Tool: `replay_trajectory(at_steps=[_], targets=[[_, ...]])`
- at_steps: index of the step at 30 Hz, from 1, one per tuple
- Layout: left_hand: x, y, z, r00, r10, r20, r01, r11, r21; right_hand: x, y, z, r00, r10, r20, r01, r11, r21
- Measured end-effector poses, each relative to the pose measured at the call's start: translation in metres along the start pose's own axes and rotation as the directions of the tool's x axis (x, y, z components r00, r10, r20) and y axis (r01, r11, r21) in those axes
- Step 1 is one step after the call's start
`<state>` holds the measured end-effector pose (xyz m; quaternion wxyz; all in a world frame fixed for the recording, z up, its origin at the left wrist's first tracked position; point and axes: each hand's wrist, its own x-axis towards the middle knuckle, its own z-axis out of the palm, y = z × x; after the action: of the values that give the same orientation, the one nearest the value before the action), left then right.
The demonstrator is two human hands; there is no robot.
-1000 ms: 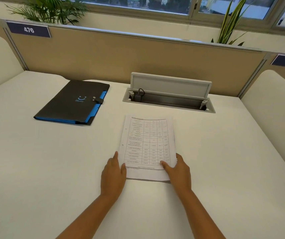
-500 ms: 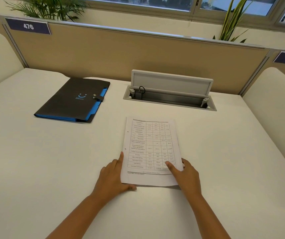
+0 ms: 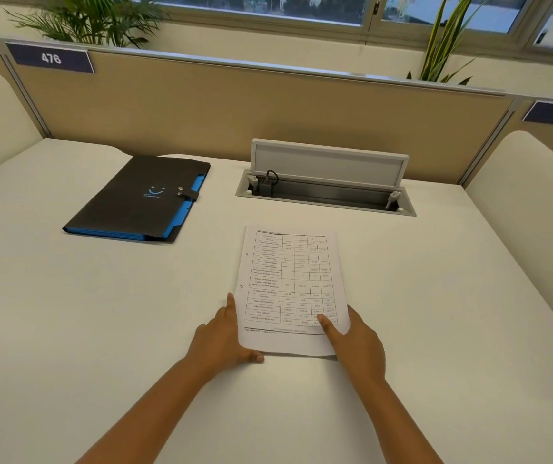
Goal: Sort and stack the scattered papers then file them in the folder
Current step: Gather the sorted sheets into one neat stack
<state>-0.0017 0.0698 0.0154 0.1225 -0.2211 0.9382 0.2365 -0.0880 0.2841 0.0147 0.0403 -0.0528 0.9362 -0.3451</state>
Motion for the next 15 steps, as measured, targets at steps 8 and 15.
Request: replay_trajectory(at_steps=[8, 15], targets=[[0.0027, 0.0003, 0.0002, 1.0, -0.004, 0.011, 0.003, 1.0, 0.025, -0.0053, -0.0021, 0.0024, 1.0, 0.008, -0.002, -0.008, 0.994, -0.107], [0.0075, 0.0009, -0.0035, 0.998, 0.008, 0.057, -0.008, 1.0, 0.0, -0.0034, -0.0034, 0.005, 1.0, 0.012, -0.015, -0.015, 0.988, -0.152]])
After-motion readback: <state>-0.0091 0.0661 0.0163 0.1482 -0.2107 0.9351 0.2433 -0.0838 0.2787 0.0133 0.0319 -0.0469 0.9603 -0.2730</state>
